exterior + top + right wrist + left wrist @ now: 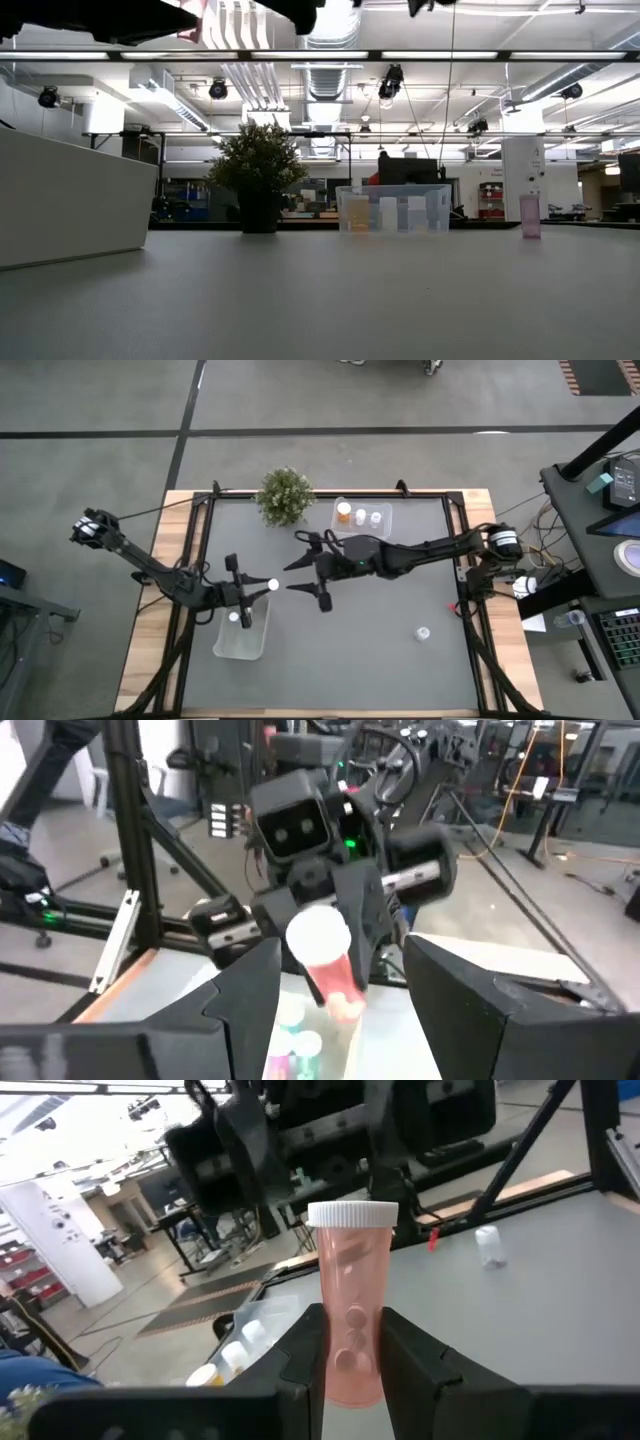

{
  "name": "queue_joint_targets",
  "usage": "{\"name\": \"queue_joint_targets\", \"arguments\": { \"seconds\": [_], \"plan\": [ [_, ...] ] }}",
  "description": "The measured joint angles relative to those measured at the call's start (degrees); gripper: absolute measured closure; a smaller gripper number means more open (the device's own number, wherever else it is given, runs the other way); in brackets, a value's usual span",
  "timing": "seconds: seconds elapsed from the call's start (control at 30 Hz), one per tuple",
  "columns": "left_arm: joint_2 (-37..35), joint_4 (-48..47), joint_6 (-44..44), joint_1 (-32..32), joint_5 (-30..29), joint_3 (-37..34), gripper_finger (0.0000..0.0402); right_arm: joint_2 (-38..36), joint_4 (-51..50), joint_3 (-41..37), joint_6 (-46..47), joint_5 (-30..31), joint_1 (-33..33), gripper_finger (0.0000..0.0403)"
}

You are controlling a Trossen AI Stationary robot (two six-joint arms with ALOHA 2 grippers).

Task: Pick and place medicine bottles into bin by pill shape (circle, oval)
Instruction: Put the pink tablet bottle into the gray bin

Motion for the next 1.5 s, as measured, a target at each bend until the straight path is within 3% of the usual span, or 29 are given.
{"name": "queue_joint_targets", "arguments": {
  "seconds": [0.2,0.37,0.83,1.5],
  "plan": [
    [-3.9,0.3,-0.4,0.0,0.0,-2.1,0.0348,3.0,-8.9,7.6,-0.8,0.3,0.3,0.0197],
    [-6.0,0.2,-0.8,0.0,0.0,-4.5,0.0348,4.1,-8.5,10.5,-0.8,0.4,0.2,0.0197],
    [-6.8,0.7,-1.1,0.0,0.0,-5.6,0.0348,10.1,-9.6,15.2,-0.6,2.6,0.2,0.0197],
    [-3.1,5.5,-4.2,0.0,-1.8,-5.5,0.0348,11.0,-9.4,15.8,-1.8,5.0,0.2,0.0198]
  ]
}}
